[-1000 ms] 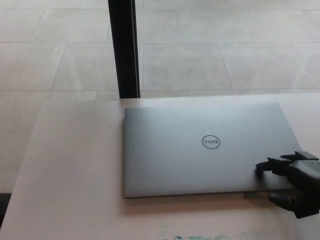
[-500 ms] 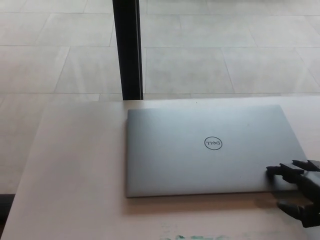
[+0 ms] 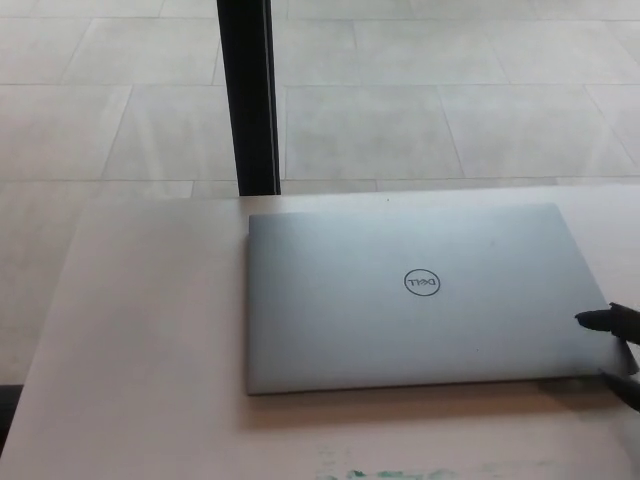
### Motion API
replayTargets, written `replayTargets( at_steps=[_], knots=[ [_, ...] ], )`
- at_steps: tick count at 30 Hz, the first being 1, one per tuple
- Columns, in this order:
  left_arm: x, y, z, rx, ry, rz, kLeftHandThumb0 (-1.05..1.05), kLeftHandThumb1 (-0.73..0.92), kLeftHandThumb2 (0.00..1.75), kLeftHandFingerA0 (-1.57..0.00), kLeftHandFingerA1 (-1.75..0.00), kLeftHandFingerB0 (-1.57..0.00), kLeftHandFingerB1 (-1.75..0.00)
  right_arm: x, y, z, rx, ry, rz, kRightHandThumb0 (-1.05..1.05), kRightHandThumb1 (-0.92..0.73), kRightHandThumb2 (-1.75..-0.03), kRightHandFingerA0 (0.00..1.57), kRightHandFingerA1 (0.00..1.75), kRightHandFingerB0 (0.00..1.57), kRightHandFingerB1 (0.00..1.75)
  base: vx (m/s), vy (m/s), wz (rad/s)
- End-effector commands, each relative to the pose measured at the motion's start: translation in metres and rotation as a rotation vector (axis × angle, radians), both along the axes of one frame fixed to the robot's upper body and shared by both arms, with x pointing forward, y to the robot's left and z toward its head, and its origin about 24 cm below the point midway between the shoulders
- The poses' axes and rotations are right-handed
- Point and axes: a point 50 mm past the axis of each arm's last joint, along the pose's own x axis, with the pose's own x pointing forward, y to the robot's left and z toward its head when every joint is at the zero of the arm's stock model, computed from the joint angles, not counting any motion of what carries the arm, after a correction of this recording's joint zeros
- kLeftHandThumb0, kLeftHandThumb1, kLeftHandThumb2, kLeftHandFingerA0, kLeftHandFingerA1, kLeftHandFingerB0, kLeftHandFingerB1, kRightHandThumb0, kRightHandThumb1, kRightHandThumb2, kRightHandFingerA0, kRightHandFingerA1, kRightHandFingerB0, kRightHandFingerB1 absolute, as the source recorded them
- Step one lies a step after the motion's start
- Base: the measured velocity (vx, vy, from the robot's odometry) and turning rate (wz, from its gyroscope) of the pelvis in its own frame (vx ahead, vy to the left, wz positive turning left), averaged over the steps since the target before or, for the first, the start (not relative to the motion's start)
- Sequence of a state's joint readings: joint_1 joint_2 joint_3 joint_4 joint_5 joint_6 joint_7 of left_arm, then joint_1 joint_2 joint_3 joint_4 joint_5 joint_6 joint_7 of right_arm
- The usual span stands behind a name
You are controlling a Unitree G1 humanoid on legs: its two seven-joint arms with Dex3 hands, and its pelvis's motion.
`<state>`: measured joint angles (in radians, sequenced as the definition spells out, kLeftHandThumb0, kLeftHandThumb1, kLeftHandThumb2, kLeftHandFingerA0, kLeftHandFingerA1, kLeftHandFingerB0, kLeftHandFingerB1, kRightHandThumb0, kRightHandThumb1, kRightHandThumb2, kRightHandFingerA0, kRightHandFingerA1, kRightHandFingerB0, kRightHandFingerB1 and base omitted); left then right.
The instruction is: The robot uses its right hand to push down on the lid of a laptop kept in the middle of the desk to close it
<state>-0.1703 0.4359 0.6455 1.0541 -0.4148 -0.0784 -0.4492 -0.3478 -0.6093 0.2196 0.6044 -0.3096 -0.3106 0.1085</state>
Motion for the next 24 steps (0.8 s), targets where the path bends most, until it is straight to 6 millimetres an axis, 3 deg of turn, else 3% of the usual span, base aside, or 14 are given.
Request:
replayTargets(
  at_steps=[1, 5, 8, 9, 10, 11, 15, 16, 17, 18, 19, 20, 21, 24],
  knots=[
    [-0.007, 0.01, 0.002, -0.026, 0.012, 0.086, -1.05, 0.85, 0.75, -0.37, -0.51, -0.26, -0.39, -0.016, -0.067, 0.051, 0.721, -0.061, -0.364, -0.77, -0.92, -0.71, 0.46, 0.45, 0.37, 0.35, 0.0, 0.0, 0.0],
    [-0.012, 0.01, -0.001, -0.012, 0.043, 0.079, -1.05, 0.82, 0.74, -0.36, -0.46, -0.28, -0.38, -0.045, -0.12, 0.091, 0.968, -0.36, -0.573, -0.77, -0.92, -0.7, 0.49, 0.49, 0.37, 0.38, 0.0, 0.0, 0.0],
    [-0.014, 0.01, -0.003, -0.011, 0.054, 0.075, -1.05, 0.83, 0.75, -0.37, -0.46, -0.28, -0.37, -0.058, -0.139, 0.096, 0.99, -0.446, -0.663, -0.78, -0.92, -0.7, 0.47, 0.49, 0.39, 0.38, 0.0, 0.0, 0.0],
    [-0.015, 0.01, -0.003, -0.013, 0.055, 0.078, -1.05, 0.85, 0.8, -0.36, -0.45, -0.28, -0.37, -0.068, -0.151, 0.097, 1.032, -0.509, -0.71, -0.77, -0.72, -1.1, 0.47, 0.63, 0.37, 0.53, 0.0, 0.0, 0.0],
    [-0.016, 0.011, -0.003, -0.018, 0.053, 0.085, -1.05, 0.82, 0.74, -0.38, -0.45, -0.31, -0.37, -0.086, -0.17, 0.095, 1.049, -0.615, -0.804, -0.9, -0.69, -0.89, 0.66, 0.71, 0.5, 0.54, 0.0, 0.0, 0.0],
    [-0.016, 0.011, -0.003, -0.013, 0.053, 0.089, -1.05, 0.84, 0.74, -0.39, -0.45, -0.31, -0.37, -0.098, -0.18, 0.094, 1.077, -0.668, -0.851, -0.85, -0.87, -0.66, 0.64, 0.7, 0.56, 0.54, 0.0, 0.0, 0.0],
    [-0.017, 0.011, -0.003, -0.023, 0.049, 0.096, -1.05, 0.82, 0.75, -0.37, -0.46, -0.29, -0.38, -0.137, -0.2, 0.083, 1.132, -0.823, -0.984, -0.83, -0.89, -0.66, 0.78, 0.86, 0.58, 0.72, 0.0, 0.0, 0.0],
    [-0.017, 0.011, -0.003, -0.024, 0.048, 0.095, -1.05, 0.8, 0.75, -0.37, -0.48, -0.29, -0.39, -0.148, -0.204, 0.078, 1.147, -0.868, -1.03, -0.85, -0.67, -0.96, 0.77, 0.96, 0.52, 0.77, 0.0, 0.0, 0.0],
    [-0.017, 0.012, -0.003, -0.026, 0.048, 0.094, -1.05, 0.81, 0.74, -0.37, -0.47, -0.29, -0.38, -0.168, -0.211, 0.068, 1.174, -0.946, -1.108, -0.82, -0.89, -0.66, 0.7, 1.02, 0.49, 0.79, 0.0, 0.0, 0.0],
    [-0.018, 0.012, -0.003, -0.024, 0.051, 0.093, -1.05, 0.81, 0.74, -0.37, -0.47, -0.29, -0.38, -0.175, -0.214, 0.065, 1.18, -0.964, -1.128, -0.82, -0.89, -0.66, 0.7, 1.02, 0.49, 0.79, 0.0, 0.0, 0.0],
    [-0.018, 0.011, -0.003, -0.026, 0.046, 0.092, -1.05, 0.82, 0.74, -0.37, -0.48, -0.29, -0.39, -0.187, -0.218, 0.057, 1.179, -1.002, -1.175, -0.87, -0.68, -0.96, 0.71, 0.97, 0.46, 0.78, 0.0, 0.0, 0.0],
    [-0.018, 0.012, -0.003, -0.024, 0.049, 0.093, -1.05, 0.81, 0.74, -0.37, -0.47, -0.29, -0.38, -0.196, -0.22, 0.053, 1.18, -1.044, -1.227, -0.87, -0.67, -0.96, 0.74, 0.97, 0.47, 0.77, 0.0, 0.0, 0.0],
    [-0.02, 0.011, -0.005, -0.022, 0.055, 0.091, -1.05, 0.85, 0.81, -0.35, -0.46, -0.27, -0.38, -0.207, -0.223, 0.047, 1.175, -1.079, -1.286, -0.84, -0.91, -0.68, 0.64, 1.15, 0.36, 0.87, 0.0, 0.0, 0.0],
    [-0.024, 0.01, -0.007, -0.017, 0.062, 0.089, -1.05, 0.83, 0.77, -0.35, -0.46, -0.28, -0.38, -0.233, -0.231, 0.031, 1.208, -1.138, -1.46, -0.86, -0.86, -0.67, 0.75, 1.2, 0.42, 0.93, 0.0, 0.0, 0.0]
  ],
)
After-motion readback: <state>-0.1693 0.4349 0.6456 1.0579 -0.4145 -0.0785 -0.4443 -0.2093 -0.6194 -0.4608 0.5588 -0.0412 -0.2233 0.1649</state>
